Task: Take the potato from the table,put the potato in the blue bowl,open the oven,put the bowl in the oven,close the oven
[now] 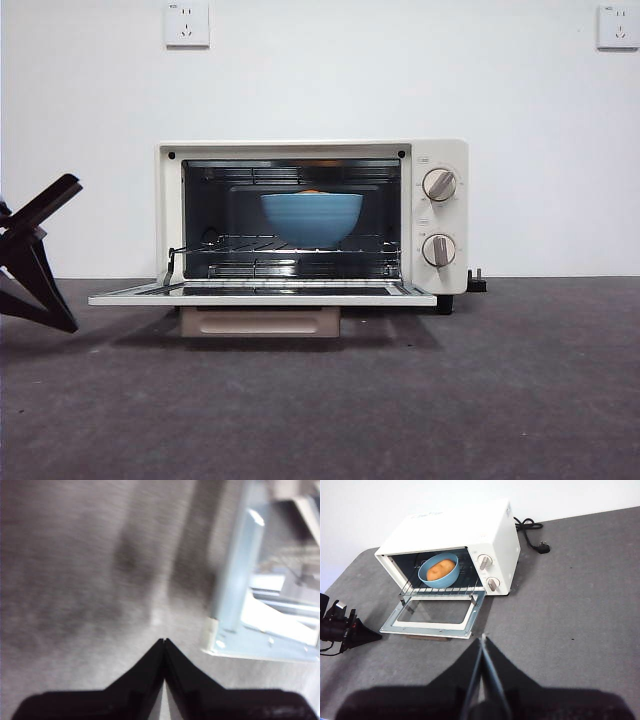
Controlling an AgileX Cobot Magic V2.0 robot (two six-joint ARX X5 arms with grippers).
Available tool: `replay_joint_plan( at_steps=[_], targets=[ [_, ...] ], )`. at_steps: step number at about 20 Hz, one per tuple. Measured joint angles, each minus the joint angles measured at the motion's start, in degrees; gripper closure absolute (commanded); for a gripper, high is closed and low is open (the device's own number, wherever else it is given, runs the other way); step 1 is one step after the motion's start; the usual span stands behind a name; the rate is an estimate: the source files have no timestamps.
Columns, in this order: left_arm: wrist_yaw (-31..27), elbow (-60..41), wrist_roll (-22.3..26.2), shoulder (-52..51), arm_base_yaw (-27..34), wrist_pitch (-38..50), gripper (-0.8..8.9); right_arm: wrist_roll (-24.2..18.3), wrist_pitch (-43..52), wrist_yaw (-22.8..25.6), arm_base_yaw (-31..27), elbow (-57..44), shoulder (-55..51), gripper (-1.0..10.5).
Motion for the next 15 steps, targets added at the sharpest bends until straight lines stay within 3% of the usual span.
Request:
replay_joint_plan(
  at_steps=[15],
  targets=[
    [0.8,0.0,-7.7,1.8,-3.4,7.7,8.21,1.1,0.0,0.0,0.0,0.0,0.0,9.5]
  ],
)
